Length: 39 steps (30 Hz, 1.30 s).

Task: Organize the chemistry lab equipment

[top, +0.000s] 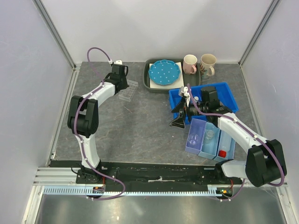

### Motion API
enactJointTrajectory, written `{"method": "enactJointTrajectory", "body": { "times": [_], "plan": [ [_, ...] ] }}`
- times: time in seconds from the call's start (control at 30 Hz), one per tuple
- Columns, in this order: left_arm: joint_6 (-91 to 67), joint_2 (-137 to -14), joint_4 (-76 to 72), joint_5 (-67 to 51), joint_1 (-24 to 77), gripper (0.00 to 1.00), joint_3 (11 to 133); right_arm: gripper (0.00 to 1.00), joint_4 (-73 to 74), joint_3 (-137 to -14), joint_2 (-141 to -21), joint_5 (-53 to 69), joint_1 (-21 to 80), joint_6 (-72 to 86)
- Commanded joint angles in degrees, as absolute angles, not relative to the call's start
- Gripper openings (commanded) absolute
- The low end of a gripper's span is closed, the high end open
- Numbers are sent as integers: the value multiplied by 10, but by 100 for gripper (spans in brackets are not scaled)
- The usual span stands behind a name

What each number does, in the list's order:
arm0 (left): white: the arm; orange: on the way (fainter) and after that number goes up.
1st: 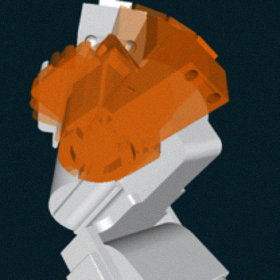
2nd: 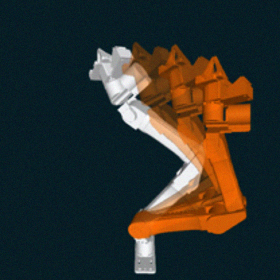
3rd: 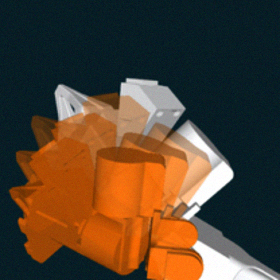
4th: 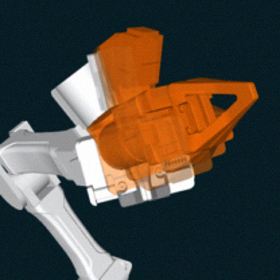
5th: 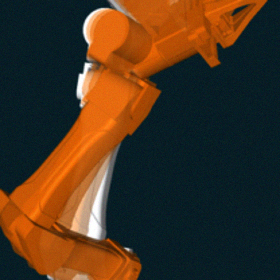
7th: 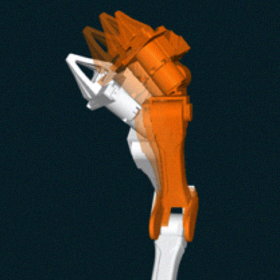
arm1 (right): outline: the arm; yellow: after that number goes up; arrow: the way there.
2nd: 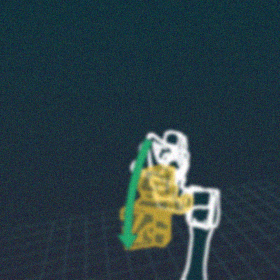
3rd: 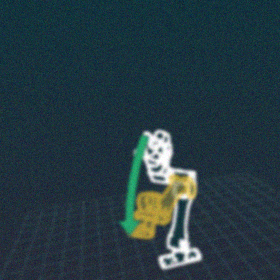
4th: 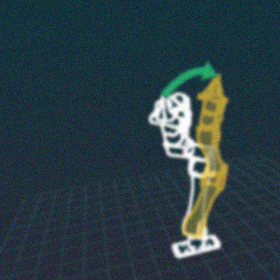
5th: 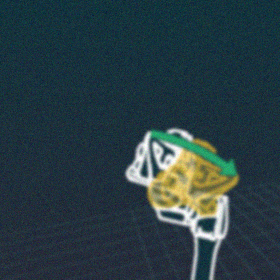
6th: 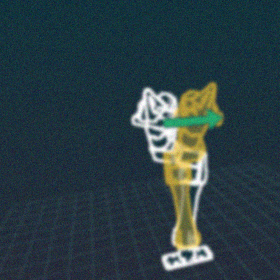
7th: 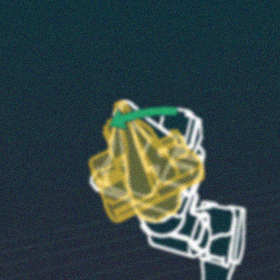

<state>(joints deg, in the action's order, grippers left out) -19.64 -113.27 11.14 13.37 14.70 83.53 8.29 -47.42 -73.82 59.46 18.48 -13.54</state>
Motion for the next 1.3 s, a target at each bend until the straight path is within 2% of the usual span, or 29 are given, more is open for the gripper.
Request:
{"method": "enactJointTrajectory", "body": {
  "times": [0.0, 0.17, 0.3, 0.5, 0.6, 0.77, 0.97, 1.07, 1.1, 1.23, 1.27],
  "plan": [
    [-198, -1142, 114, 141, 144, 2, 858, 98, 71, -497, -724, 608, 182, -149],
    [-201, -1143, 119, 137, 144, 4, 852, 98, 71, -497, -725, 609, 181, -149],
    [-208, -1131, 116, 146, 144, 27, 835, 98, 71, -497, -725, 609, 180, -149],
    [-215, -1093, 113, 137, 144, 51, 817, 98, 73, -497, -726, 609, 179, -153],
    [-218, -1063, 111, 133, 144, 57, 807, 98, 79, -498, -725, 612, 178, -161],
    [-216, -1007, 109, 120, 144, 60, 791, 98, 84, -500, -720, 607, 173, -170],
    [-188, -885, 120, 51, 143, 71, 745, 98, 108, -507, -694, 578, 142, -199],
    [-180, -786, 124, 15, 141, 84, 708, 98, 110, -511, -670, 566, 97, -194],
    [-183, -755, 124, 4, 139, 92, 686, 98, 109, -512, -661, 556, 85, -194],
    [-185, -624, 138, -109, 124, 100, 634, 98, 112, -532, -614, 417, 69, -181],
    [-186, -576, 143, -120, 124, 100, 623, 98, 116, -542, -606, 335, 64, -174]
  ]
}}
